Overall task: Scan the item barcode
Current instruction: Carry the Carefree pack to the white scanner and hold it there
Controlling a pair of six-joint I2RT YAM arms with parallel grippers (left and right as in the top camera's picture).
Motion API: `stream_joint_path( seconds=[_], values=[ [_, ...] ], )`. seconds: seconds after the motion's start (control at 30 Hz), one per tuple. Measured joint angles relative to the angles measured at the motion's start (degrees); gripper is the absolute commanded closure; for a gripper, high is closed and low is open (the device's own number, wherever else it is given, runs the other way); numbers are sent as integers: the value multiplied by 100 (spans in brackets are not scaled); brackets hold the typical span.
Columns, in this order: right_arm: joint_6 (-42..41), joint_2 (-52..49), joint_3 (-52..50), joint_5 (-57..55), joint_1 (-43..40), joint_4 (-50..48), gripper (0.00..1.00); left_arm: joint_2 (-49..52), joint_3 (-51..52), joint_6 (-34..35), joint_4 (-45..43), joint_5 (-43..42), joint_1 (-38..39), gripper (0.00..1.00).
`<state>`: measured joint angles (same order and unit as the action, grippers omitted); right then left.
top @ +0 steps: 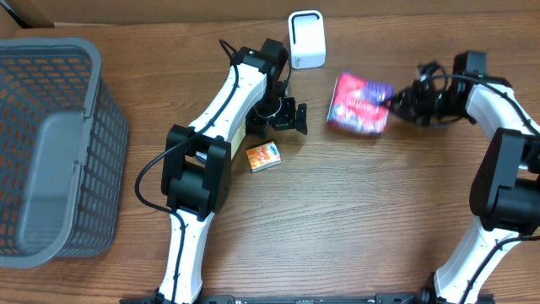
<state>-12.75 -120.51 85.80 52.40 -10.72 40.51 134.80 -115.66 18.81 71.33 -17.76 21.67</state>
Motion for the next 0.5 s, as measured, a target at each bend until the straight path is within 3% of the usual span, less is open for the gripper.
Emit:
stream_joint_path(
  seconds=[0.33,0.5],
  values=[
    [-2815,0,142,-133,457,-3654,96,-2,0,0,-20,4,0,0],
    [-3777,0,144,-708,1054,-4236,96,0,0,0,-20,4,0,0]
  ],
)
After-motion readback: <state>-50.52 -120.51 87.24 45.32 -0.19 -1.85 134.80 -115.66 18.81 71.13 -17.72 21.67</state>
